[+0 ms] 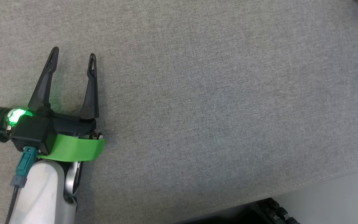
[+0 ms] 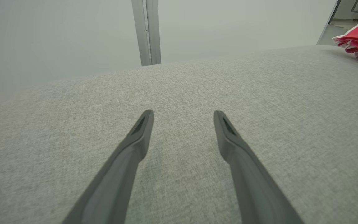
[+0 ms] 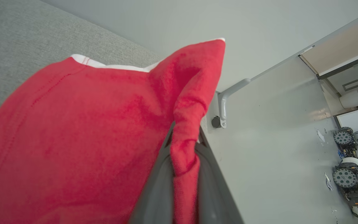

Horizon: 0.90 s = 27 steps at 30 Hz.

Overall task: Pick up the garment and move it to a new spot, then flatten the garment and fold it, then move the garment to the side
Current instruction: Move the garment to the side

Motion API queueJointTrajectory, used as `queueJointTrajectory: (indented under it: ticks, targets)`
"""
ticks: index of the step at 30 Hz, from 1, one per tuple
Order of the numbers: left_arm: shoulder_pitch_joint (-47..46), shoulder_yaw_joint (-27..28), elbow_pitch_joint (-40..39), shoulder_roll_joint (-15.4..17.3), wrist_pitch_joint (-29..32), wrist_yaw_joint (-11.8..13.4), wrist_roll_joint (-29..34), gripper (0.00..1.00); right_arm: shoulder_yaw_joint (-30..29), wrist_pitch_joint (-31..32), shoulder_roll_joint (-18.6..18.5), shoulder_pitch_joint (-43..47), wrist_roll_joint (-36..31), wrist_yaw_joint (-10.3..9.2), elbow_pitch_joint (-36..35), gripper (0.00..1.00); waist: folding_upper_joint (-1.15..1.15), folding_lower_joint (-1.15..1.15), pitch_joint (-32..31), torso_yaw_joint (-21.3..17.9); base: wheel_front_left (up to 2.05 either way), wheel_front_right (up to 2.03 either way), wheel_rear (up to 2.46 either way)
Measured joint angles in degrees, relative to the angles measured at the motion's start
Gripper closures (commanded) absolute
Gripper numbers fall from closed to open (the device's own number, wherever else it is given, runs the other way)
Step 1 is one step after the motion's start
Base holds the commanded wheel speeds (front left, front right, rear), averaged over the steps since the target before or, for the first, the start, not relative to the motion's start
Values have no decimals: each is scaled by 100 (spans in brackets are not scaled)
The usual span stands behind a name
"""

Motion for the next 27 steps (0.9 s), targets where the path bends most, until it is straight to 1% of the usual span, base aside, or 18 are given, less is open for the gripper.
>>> queueJointTrajectory:
  ticks: [1,3,4,5,11,17,21,24,27]
  targets:
    - [0,-8,-23,0,3,4,0,0,22,9,12,-49,-16,0,51,100,0,0,10,11,0,0,0]
    - [8,-26,-49,0,3,7,0,0,62,-2,57,-146,-54,0,188,76,0,0,16,50,0,0,0]
    - [14,-32,-56,0,3,8,0,0,85,-55,68,-180,-101,0,225,42,0,0,17,66,0,0,0]
    - [14,-46,-57,0,1,20,-1,0,111,-137,79,-237,-186,0,277,0,0,0,19,87,0,0,0]
    - [12,-71,121,-57,-99,57,-65,0,124,-527,158,-443,-482,0,702,0,0,0,-34,198,0,0,0]
    - [83,-54,510,-153,-298,107,-177,0,15,-1131,345,-463,-614,0,1045,0,0,-1,-343,280,0,0,0]
    - [299,47,776,-202,-387,186,-280,0,-168,-1641,623,-241,-608,0,1122,0,0,0,-679,347,0,0,0]
    - [472,112,907,-242,-434,242,-408,0,-310,-1845,844,50,-584,0,1099,0,0,-1,-964,398,0,0,0]
    - [685,227,976,-244,-463,310,-466,0,-460,-1934,1152,437,-509,0,914,0,0,0,-1259,442,0,0,0]
